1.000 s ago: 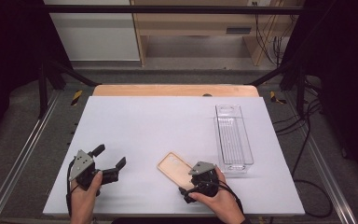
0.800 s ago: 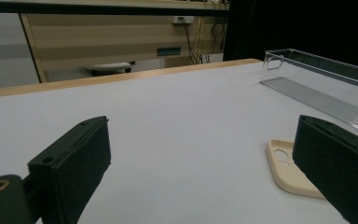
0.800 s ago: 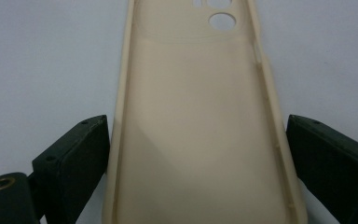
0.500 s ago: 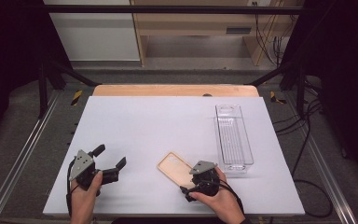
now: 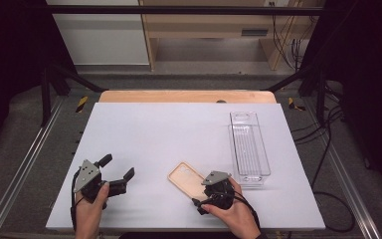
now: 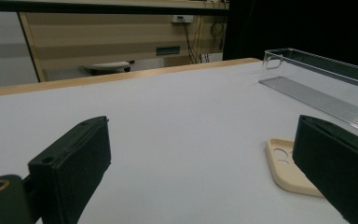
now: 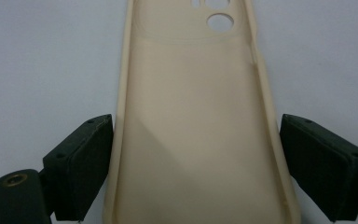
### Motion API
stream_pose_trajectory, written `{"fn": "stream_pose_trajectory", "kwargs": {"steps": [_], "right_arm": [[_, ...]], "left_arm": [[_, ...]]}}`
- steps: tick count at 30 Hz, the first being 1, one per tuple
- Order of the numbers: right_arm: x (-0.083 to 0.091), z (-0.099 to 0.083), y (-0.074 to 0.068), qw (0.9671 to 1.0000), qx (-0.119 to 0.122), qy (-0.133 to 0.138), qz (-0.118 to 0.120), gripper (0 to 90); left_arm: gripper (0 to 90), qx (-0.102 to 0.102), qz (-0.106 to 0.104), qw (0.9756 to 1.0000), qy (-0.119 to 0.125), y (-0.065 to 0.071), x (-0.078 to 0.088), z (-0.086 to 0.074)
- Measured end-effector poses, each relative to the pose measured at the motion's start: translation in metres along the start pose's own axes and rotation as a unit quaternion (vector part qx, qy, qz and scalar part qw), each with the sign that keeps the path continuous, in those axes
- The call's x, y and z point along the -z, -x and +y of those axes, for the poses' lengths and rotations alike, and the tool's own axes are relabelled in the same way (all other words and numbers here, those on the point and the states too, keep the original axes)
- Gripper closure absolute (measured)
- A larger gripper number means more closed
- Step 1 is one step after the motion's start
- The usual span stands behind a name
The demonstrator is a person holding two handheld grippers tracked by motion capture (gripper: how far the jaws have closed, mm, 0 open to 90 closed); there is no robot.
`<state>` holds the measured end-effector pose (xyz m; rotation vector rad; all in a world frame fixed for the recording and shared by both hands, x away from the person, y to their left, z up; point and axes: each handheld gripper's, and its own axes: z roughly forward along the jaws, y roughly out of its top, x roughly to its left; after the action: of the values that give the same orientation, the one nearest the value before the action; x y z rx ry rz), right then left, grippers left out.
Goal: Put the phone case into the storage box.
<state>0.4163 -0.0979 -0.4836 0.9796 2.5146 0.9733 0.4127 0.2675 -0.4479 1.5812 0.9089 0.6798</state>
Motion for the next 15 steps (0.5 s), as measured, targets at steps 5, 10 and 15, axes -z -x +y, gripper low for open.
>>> {"fn": "stream_pose_trajectory", "kwargs": {"steps": [5, 10, 15], "right_arm": [[0.0011, 0.0008, -0.0005, 1.0, 0.003, 0.008, -0.003, 12.5], [0.002, 0.0039, -0.0013, 0.9999, 0.006, 0.015, -0.005, 12.6], [0.0042, 0.0082, -0.0022, 0.9995, 0.009, 0.028, -0.009, 12.7]], "left_arm": [[3.8, 0.0, 0.0, 1.0, -0.001, 0.0, -0.0002, 0.0], [3.8, 0.0, -0.001, 1.0, -0.002, 0.0, -0.0003, 0.0], [3.8, 0.002, -0.001, 1.0, -0.001, -0.0004, 0.0, 0.0001]]}}
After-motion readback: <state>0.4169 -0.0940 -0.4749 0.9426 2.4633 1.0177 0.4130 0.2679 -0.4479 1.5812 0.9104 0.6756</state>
